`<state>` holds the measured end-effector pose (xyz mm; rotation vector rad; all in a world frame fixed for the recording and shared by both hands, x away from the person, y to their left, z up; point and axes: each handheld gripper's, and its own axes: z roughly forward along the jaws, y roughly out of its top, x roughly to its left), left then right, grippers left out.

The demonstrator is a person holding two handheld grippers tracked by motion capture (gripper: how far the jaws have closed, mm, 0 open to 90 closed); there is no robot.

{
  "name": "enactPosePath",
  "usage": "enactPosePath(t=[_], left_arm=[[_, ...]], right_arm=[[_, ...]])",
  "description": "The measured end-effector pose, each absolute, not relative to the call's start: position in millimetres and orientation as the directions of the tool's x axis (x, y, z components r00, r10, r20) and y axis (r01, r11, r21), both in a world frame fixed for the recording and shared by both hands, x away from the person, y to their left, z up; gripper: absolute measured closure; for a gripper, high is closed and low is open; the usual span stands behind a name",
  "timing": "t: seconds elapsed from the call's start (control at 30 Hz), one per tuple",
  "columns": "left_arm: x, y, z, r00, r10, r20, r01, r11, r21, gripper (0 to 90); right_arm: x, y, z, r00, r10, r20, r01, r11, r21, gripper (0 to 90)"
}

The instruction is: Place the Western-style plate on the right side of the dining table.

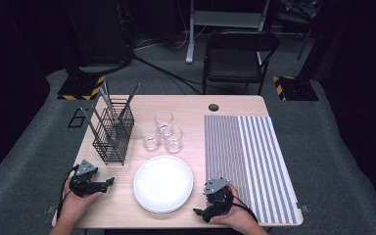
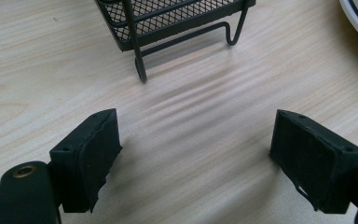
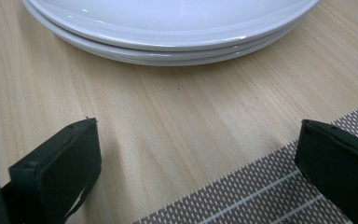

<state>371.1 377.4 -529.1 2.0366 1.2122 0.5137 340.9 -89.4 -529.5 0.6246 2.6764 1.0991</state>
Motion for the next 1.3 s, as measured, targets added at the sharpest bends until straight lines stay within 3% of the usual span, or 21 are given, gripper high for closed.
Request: enactPosePath(t=[0.83,1.17,1.3], left_arm=[[371.6,377.6,-529.2,0.470,0.882,-0.014,0.594,-0.305,0.744,18.0],[370.6,379.0,-528.6,0.455,0.891,-0.017,0.595,-0.290,0.749,23.6],[370.4,379.3,-527.0,0.454,0.890,-0.037,0.602,-0.276,0.749,27.7]], right_arm=[[340.5,-89.3,-529.5,-0.893,0.450,-0.005,0.316,0.636,0.704,0.0],[340.6,-89.4,-529.4,-0.892,0.452,-0.005,0.317,0.634,0.706,0.3],[340.7,-91.2,-528.8,-0.886,0.464,-0.006,0.321,0.622,0.714,5.2]])
